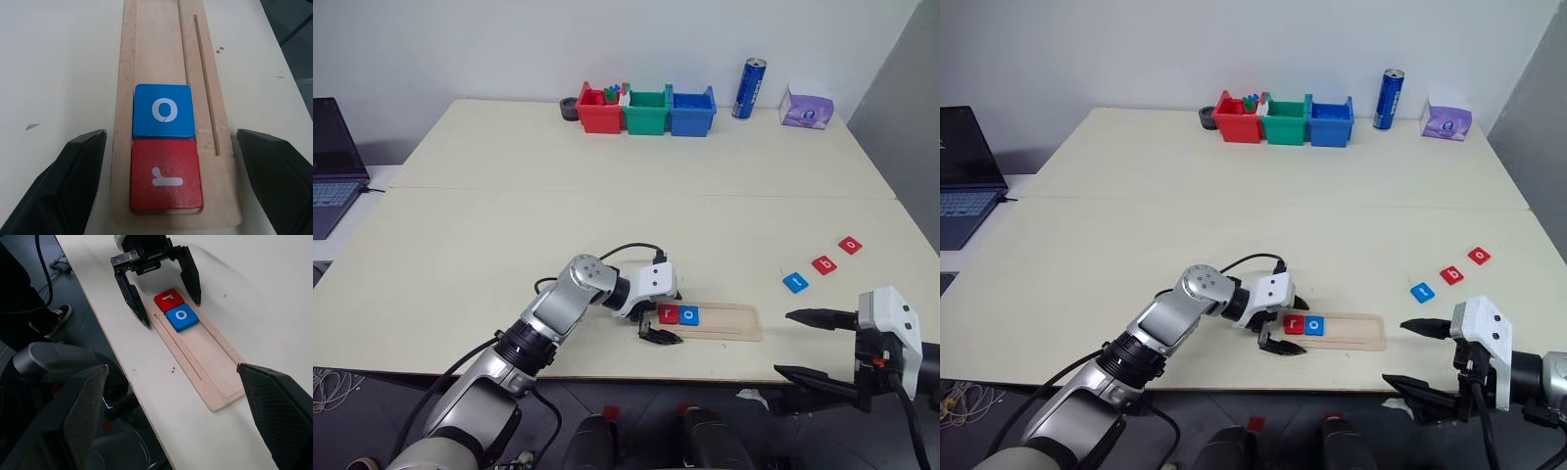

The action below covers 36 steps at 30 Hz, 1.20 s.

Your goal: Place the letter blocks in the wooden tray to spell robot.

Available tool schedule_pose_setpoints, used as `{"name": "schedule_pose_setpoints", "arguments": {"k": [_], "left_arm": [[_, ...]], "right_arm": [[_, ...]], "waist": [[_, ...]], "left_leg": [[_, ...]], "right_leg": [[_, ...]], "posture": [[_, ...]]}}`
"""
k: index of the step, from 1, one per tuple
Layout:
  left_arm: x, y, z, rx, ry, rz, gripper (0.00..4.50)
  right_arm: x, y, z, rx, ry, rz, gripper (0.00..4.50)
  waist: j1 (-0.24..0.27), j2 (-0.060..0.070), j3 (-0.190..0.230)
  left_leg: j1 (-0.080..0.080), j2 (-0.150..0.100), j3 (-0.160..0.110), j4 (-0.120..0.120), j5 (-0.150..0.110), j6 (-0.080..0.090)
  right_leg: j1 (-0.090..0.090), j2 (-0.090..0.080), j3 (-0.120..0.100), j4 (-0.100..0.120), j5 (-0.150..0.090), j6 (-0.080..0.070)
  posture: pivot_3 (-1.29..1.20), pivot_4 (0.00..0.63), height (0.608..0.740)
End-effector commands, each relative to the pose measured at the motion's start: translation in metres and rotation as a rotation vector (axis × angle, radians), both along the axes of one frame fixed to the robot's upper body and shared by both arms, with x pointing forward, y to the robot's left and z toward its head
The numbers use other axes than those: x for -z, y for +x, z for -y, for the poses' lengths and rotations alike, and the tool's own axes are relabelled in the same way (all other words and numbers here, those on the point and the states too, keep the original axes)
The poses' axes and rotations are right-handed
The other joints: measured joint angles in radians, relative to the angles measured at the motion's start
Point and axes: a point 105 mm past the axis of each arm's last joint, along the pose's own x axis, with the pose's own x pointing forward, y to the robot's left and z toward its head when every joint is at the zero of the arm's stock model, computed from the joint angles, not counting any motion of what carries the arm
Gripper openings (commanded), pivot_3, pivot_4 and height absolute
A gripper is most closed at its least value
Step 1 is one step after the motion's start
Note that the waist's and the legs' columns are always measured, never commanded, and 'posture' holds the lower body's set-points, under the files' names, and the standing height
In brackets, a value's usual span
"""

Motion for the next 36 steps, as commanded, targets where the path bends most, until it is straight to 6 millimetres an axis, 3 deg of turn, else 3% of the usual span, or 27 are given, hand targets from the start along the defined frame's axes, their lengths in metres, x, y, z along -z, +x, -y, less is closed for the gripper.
{"name": "schedule_pose_setpoints", "arguments": {"k": [1,23,33,36], "left_arm": [[-0.005,0.001,-0.001,-0.002,-0.016,0.02,4.47],[-0.046,0.011,-0.018,-0.048,-0.189,0.039,4.47],[-0.079,0.018,-0.042,-0.159,-0.352,0.077,4.47],[-0.081,0.018,-0.049,-0.181,-0.366,0.111,4.47]], "right_arm": [[-0.005,-0.001,-0.001,-0.027,-0.005,0.021,4.5],[-0.008,0.007,0.003,-0.03,-0.013,0.051,4.5],[-0.02,0.018,0.018,0.136,0.04,0.174,4.5],[-0.011,0.018,0.025,0.226,0.011,0.165,4.5]], "waist": [[0.0,0.0,0.0],[-0.001,0.0,0.0],[-0.001,0.0,0.0],[-0.001,0.0,0.0]], "left_leg": [[0.0,0.0,0.0,0.0,0.0,0.0],[0.0,0.001,0.0,0.0,0.0,0.0],[0.0,0.002,0.0,0.0,0.0,0.0],[-0.001,0.003,-0.001,0.0,0.0,0.0]], "right_leg": [[0.0,0.0,0.0,0.0,0.0,0.0],[0.0,0.0,0.0,0.0,0.0,0.0],[0.0,0.0,0.0,0.0,0.0,0.0],[0.0,0.0,0.0,0.0,0.0,0.0]], "posture": [[0.0,0.15,0.74],[0.0,0.15,0.74],[0.0,0.15,0.74],[0.0,0.15,0.74]]}}
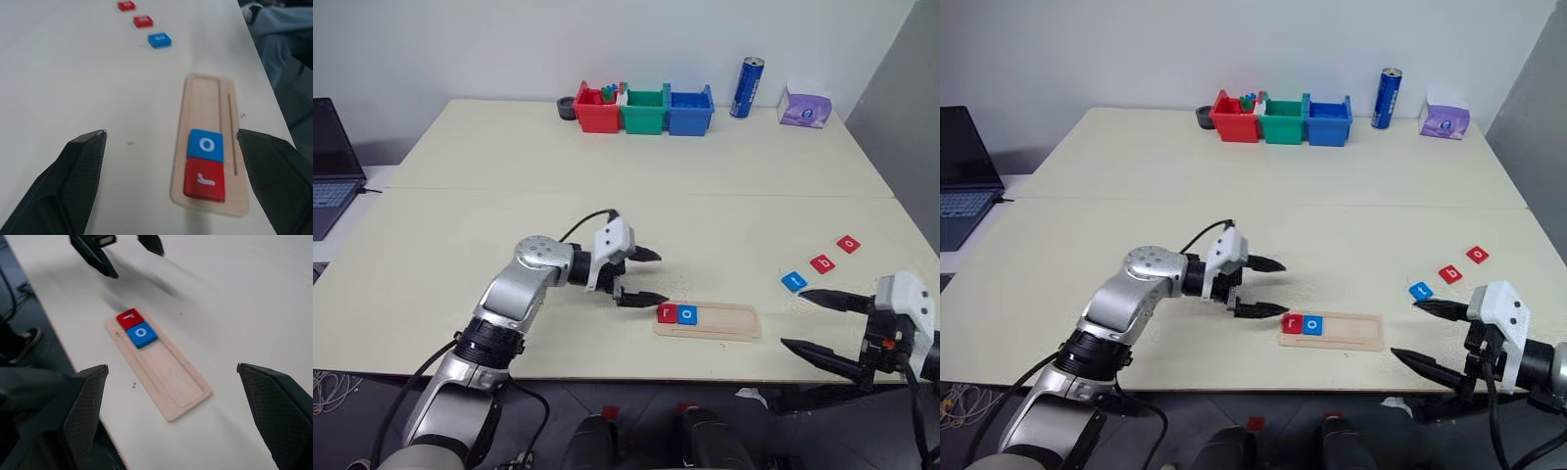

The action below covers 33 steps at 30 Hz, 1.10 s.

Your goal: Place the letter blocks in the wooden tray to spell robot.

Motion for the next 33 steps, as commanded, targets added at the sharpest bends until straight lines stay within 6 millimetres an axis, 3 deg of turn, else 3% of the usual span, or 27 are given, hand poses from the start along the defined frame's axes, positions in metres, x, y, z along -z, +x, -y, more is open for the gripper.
{"name": "schedule_pose_setpoints", "arguments": {"k": [1,7,11,19,26,33], "left_arm": [[-0.014,-0.004,-0.006,-0.012,-0.043,0.068,4.47],[-0.017,-0.019,-0.008,0.062,-0.059,0.061,4.47],[-0.018,-0.029,-0.015,0.088,-0.055,0.017,4.47],[-0.018,-0.04,-0.02,0.087,-0.046,0.02,4.47],[-0.013,-0.035,-0.038,0.016,-0.016,0.032,4.47],[-0.006,-0.042,-0.047,0.041,0.019,0.024,4.47]], "right_arm": [[0.003,0.001,0.009,0.111,-0.052,0.03,4.5],[0.023,0.008,0.021,0.298,-0.026,0.003,4.5],[0.039,0.022,0.033,0.458,-0.002,0.006,4.5],[0.043,0.051,0.033,0.475,-0.022,0.087,4.5],[0.052,0.078,0.036,0.485,0.009,0.037,4.5],[0.058,0.089,0.04,0.48,0.015,0.005,4.5]], "waist": [[0.0,0.0,0.0],[0.0,0.0,0.0],[-0.004,0.0,0.0],[-0.005,0.001,0.0],[-0.005,0.001,0.0],[-0.005,0.001,0.0]], "left_leg": [[0.0,0.0,0.0,0.0,0.0,0.0],[0.0,0.0,0.0,0.0,0.0,0.0],[0.001,0.0,0.001,0.0,0.0,0.0],[0.001,0.0,0.001,-0.001,0.0,0.0],[0.001,0.0,0.001,-0.001,0.0,0.0],[0.0,0.0,0.001,-0.001,0.0,0.0]], "right_leg": [[0.0,0.0,0.0,0.0,0.0,0.0],[0.0,0.0,0.001,0.001,0.0,0.0],[0.0,0.0,0.001,0.001,0.0,0.0],[-0.001,0.0,0.002,0.001,0.0,0.0],[-0.001,0.0,0.002,0.0,0.0,0.0],[-0.001,0.0,0.002,0.0,0.0,-0.001]], "posture": [[0.0,0.15,0.74],[0.0,0.15,0.74],[0.0,0.15,0.74],[0.0,0.15,0.74],[0.0,0.15,0.74],[0.0,0.15,0.74]]}}
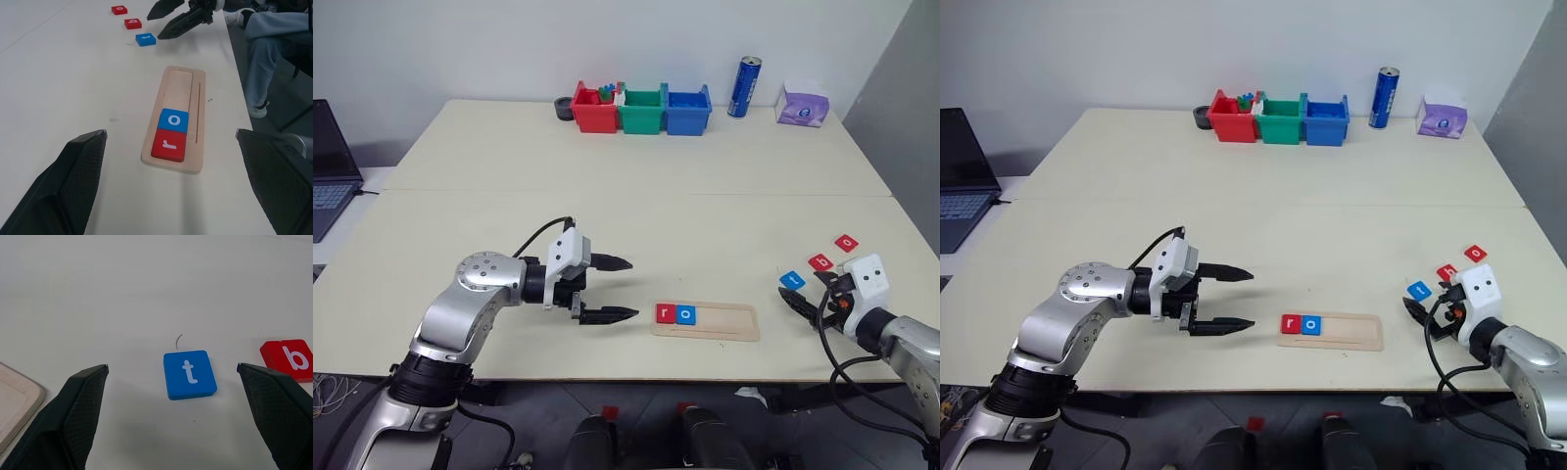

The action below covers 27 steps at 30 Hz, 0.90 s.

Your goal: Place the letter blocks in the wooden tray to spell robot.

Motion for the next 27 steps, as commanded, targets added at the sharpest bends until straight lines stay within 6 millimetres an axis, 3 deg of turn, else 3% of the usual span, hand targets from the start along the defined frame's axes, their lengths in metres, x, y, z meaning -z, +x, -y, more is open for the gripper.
{"name": "schedule_pose_setpoints", "arguments": {"k": [1,8,11,18,27], "left_arm": [[-0.007,-0.002,-0.005,0.017,0.001,0.043,4.47],[0.0,-0.006,-0.014,0.055,0.043,0.043,4.47],[0.004,-0.008,-0.016,0.073,0.058,0.047,4.5],[0.006,-0.008,-0.019,0.094,0.055,0.065,4.5],[0.014,-0.015,-0.02,0.153,0.069,0.092,4.5]], "right_arm": [[-0.006,0.006,0.0,-0.023,-0.015,0.02,4.5],[0.003,0.017,-0.004,-0.028,-0.014,-0.013,4.5],[0.007,0.019,-0.003,-0.015,-0.021,-0.03,3.89],[0.013,0.018,0.005,0.046,-0.05,-0.068,1.44],[-0.002,-0.008,0.01,0.206,-0.068,-0.043,1.46]], "waist": [[0.0,0.0,0.0],[0.0,0.0,0.0],[0.0,0.0,0.0],[0.0,0.0,0.0],[0.003,0.0,0.0]], "left_leg": [[0.0,0.0,0.0,0.0,0.0,0.0],[0.0,0.0,0.001,0.0,0.0,0.0],[0.0,0.0,0.0,0.0,0.0,0.0],[0.0,0.0,0.0,0.0,0.0,0.0],[-0.001,0.001,-0.001,0.0,0.0,0.0]], "right_leg": [[0.0,0.0,0.0,0.0,0.0,0.0],[0.0,0.0,0.0,0.0,0.0,0.0],[0.0,0.0,0.0,0.0,0.0,0.0],[0.0,0.0,0.0,0.0,0.0,0.0],[0.0,0.0,0.0,0.0,0.0,0.0]], "posture": [[0.0,0.15,0.74],[0.0,0.15,0.74],[0.0,0.15,0.74],[0.0,0.15,0.74],[0.0,0.15,0.74]]}}
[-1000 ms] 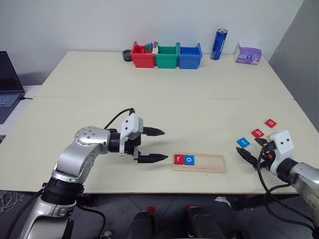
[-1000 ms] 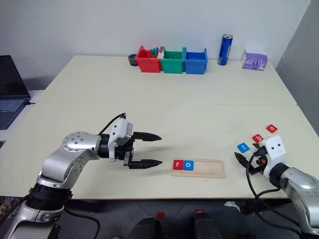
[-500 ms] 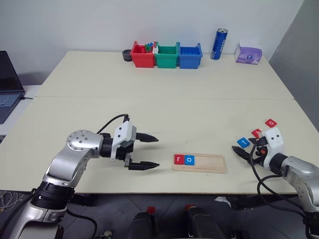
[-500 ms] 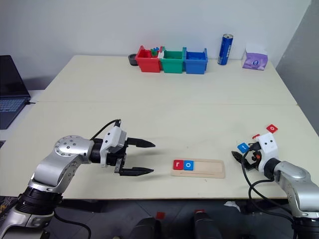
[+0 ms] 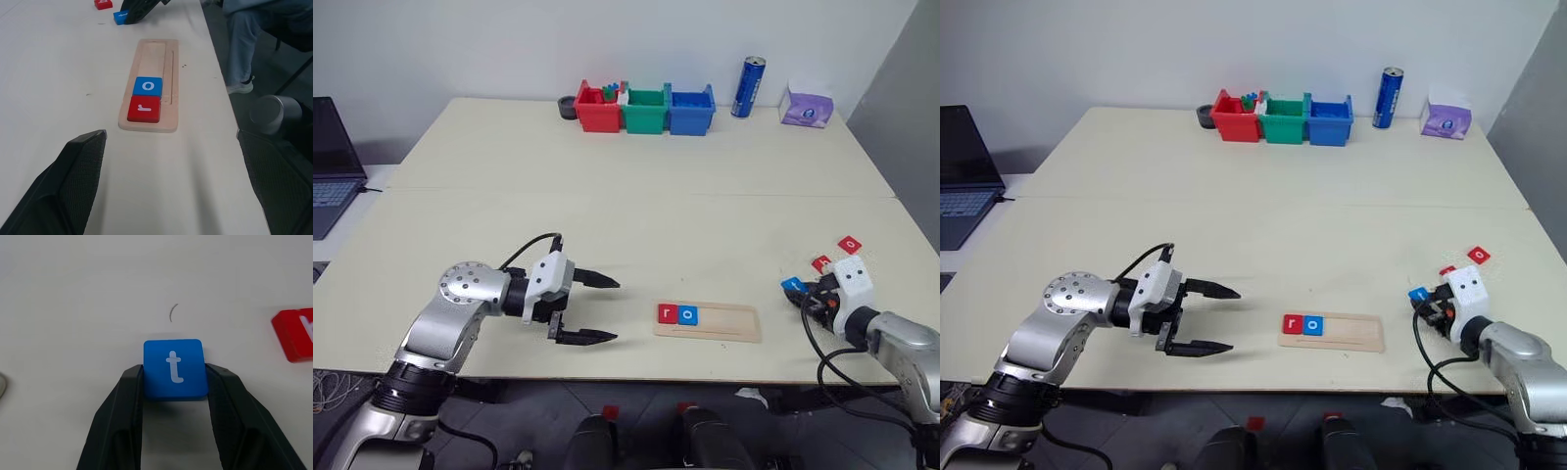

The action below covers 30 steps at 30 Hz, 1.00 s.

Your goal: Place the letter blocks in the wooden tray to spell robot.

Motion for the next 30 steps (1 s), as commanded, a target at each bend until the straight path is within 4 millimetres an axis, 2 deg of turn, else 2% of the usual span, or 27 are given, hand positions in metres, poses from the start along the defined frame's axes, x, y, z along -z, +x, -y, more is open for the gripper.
{"name": "schedule_pose_setpoints", "arguments": {"k": [1,8,13,20,23,27,30], "left_arm": [[-0.001,-0.002,0.001,0.03,0.007,0.032,4.5],[0.001,0.001,0.007,0.044,-0.005,0.027,4.5],[0.001,0.001,0.011,0.056,-0.005,0.025,4.5],[-0.004,0.003,0.016,0.065,-0.01,0.032,4.5],[-0.006,0.004,0.02,0.068,-0.019,0.039,4.5],[-0.014,0.006,0.026,0.053,-0.052,0.04,4.5],[-0.016,0.007,0.03,0.043,-0.064,0.043,4.5]], "right_arm": [[-0.017,-0.008,0.001,0.097,0.003,0.061,1.46],[-0.015,-0.023,-0.02,0.204,0.053,0.087,1.46],[-0.007,-0.023,-0.018,0.305,0.044,0.091,1.46],[-0.011,0.001,-0.039,0.174,0.084,0.135,1.46],[-0.005,0.006,-0.036,0.156,0.074,0.104,1.46],[-0.012,0.008,-0.029,0.13,0.06,0.11,2.86],[-0.031,0.007,-0.03,0.082,0.046,0.153,3.87]], "waist": [[-0.002,0.0,0.0],[-0.005,0.0,0.0],[-0.005,0.0,0.0],[-0.007,0.0,0.0],[-0.006,0.0,0.0],[-0.004,0.0,0.0],[-0.005,0.0,0.0]], "left_leg": [[0.0,0.0,0.0,0.0,0.0,0.0],[0.001,0.0,0.0,0.0,0.0,0.0],[0.001,0.0,0.001,0.0,0.0,0.0],[0.001,0.0,0.002,0.0,0.0,0.0],[0.001,0.0,0.001,-0.001,0.0,0.0],[0.0,0.0,0.001,0.0,0.0,0.0],[0.0,0.0,0.001,0.0,0.0,0.0]], "right_leg": [[0.0,0.0,0.0,0.0,0.0,0.0],[0.0,0.001,0.0,0.001,0.0,0.0],[0.0,0.0,0.0,0.0,0.0,0.0],[-0.001,0.001,0.0,0.001,0.0,0.0],[-0.001,0.001,-0.001,0.0,0.0,-0.001],[-0.001,0.001,0.0,0.0,-0.001,-0.001],[-0.001,0.0,0.0,0.0,-0.001,-0.001]], "posture": [[0.0,0.15,0.74],[0.0,0.15,0.74],[0.0,0.15,0.74],[0.0,0.15,0.74],[0.0,0.15,0.74],[0.0,0.15,0.74],[0.0,0.15,0.74]]}}
